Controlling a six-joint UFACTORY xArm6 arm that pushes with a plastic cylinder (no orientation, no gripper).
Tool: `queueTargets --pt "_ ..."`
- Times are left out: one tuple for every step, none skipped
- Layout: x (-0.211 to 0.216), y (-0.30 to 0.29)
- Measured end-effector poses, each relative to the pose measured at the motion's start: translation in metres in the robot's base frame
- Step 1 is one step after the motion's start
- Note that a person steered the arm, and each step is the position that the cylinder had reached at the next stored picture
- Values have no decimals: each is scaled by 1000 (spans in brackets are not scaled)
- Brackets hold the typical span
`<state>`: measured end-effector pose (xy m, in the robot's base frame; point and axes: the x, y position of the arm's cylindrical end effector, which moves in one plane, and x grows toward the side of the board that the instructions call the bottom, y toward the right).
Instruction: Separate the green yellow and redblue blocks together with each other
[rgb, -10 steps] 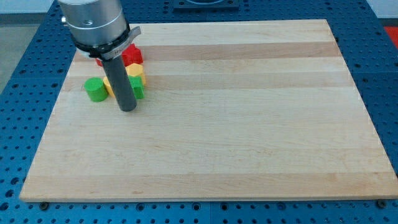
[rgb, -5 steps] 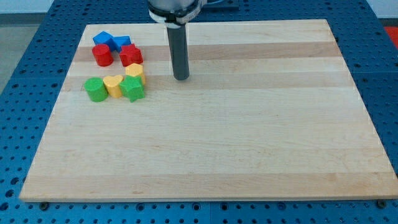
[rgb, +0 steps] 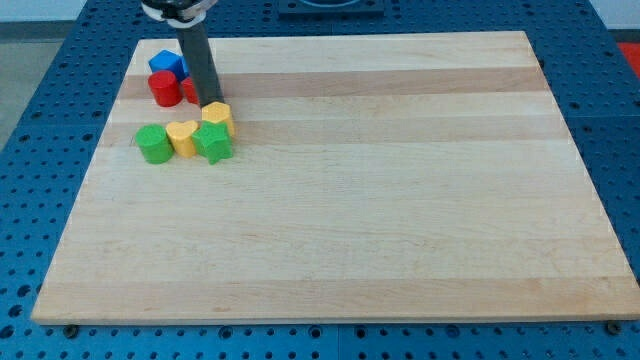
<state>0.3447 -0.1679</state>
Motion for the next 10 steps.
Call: queueTargets --pt "16 -5" --pt "16 -5" --pt "16 -5" --pt "-9 -5" --pt "-15 -5" --pt "-19 -5" --pt "-38 -5" --pt "-38 -9" --pt "-20 -18" --pt "6 -44"
